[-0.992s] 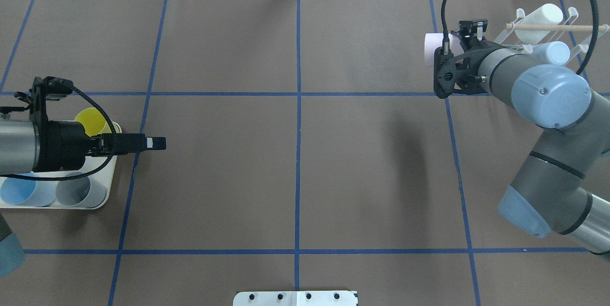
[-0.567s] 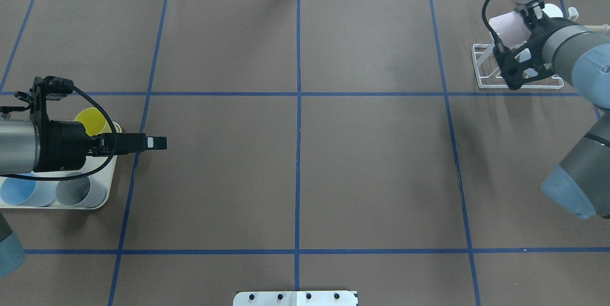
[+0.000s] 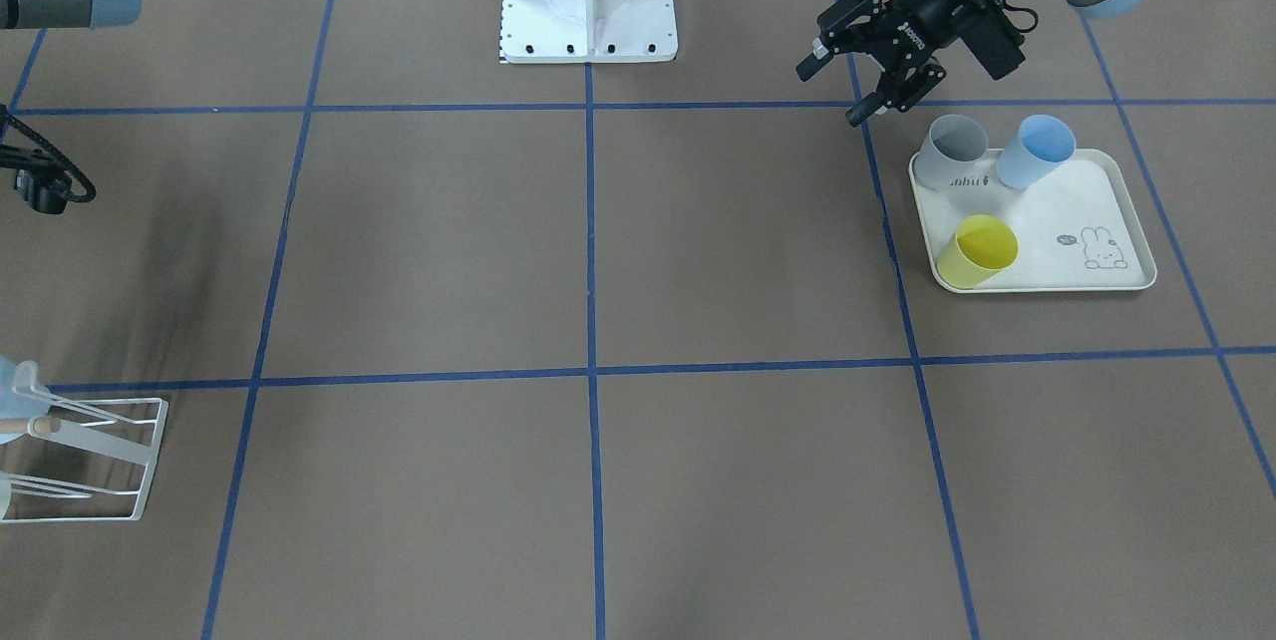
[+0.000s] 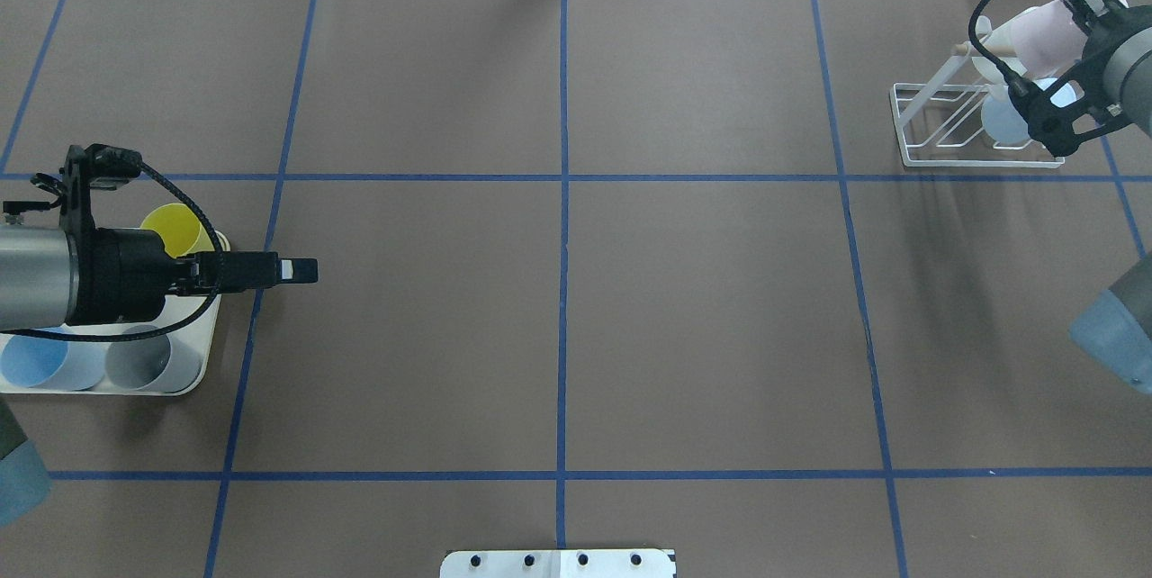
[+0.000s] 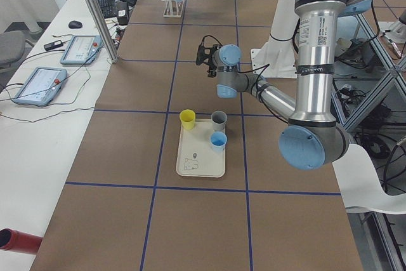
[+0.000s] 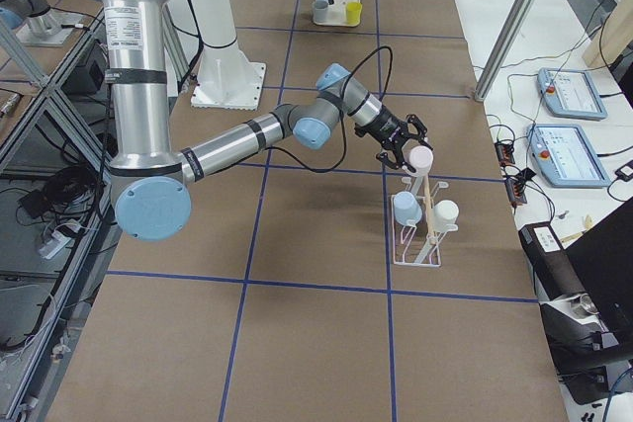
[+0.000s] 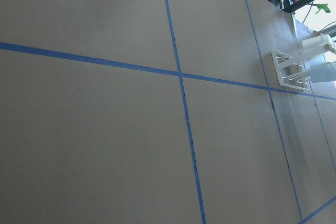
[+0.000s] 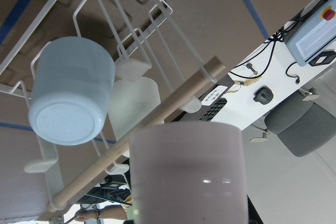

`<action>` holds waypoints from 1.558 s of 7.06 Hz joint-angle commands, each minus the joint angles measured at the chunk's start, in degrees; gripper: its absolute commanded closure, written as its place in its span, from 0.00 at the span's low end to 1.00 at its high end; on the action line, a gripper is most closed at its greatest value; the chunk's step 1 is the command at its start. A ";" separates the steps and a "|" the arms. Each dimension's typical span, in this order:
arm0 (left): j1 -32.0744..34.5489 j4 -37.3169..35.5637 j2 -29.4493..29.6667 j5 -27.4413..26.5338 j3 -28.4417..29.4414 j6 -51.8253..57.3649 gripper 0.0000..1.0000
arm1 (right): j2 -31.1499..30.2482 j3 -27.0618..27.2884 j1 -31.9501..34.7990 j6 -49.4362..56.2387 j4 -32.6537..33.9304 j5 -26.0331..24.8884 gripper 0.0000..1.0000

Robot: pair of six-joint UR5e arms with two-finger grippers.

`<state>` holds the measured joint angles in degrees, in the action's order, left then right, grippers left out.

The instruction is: Transfer IKEA cup to right arm and place on rack

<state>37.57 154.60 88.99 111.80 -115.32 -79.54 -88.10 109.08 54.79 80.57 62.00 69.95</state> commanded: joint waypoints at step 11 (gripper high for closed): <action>-0.21 0.00 0.05 0.09 0.01 -0.09 0.00 | -0.32 -1.94 -5.13 -4.98 0.14 -2.54 1.00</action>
<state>37.38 154.60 89.05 111.84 -115.31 -79.63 -88.42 107.20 49.92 75.59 62.14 67.40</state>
